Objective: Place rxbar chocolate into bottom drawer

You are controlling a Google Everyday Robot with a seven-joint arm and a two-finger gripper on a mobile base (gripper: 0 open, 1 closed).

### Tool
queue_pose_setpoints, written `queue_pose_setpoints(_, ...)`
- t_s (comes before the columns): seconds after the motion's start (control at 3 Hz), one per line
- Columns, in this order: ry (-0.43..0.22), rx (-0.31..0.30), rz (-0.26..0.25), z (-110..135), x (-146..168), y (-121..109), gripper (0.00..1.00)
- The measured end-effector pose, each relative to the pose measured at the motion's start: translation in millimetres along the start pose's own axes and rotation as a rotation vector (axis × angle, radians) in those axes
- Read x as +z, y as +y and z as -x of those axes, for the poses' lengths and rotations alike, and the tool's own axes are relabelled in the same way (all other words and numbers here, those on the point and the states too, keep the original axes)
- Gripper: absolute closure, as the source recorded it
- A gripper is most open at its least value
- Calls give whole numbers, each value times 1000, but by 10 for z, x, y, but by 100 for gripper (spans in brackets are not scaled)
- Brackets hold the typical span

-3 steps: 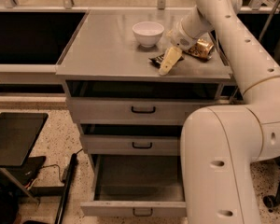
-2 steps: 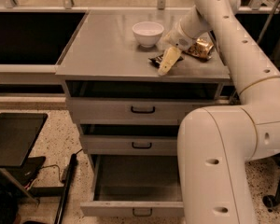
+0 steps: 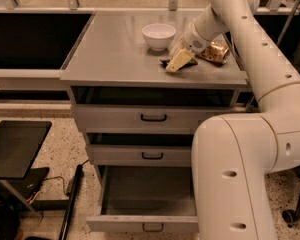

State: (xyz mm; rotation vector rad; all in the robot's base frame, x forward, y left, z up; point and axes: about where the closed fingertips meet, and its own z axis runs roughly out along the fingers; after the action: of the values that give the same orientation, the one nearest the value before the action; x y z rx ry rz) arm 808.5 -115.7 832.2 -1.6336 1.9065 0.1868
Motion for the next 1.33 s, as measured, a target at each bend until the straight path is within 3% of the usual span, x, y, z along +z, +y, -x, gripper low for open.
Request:
queue_pose_setpoints(0.33,0,0,0,55,-80,36,89)
queue_pose_setpoints(0.67,0,0,0,64,-92,65,100)
queue_pose_setpoints(1.0,-1,-12,-35,153,-164,82,100)
queue_pose_setpoints(1.33,-16,0,-215,239,-828,21,100)
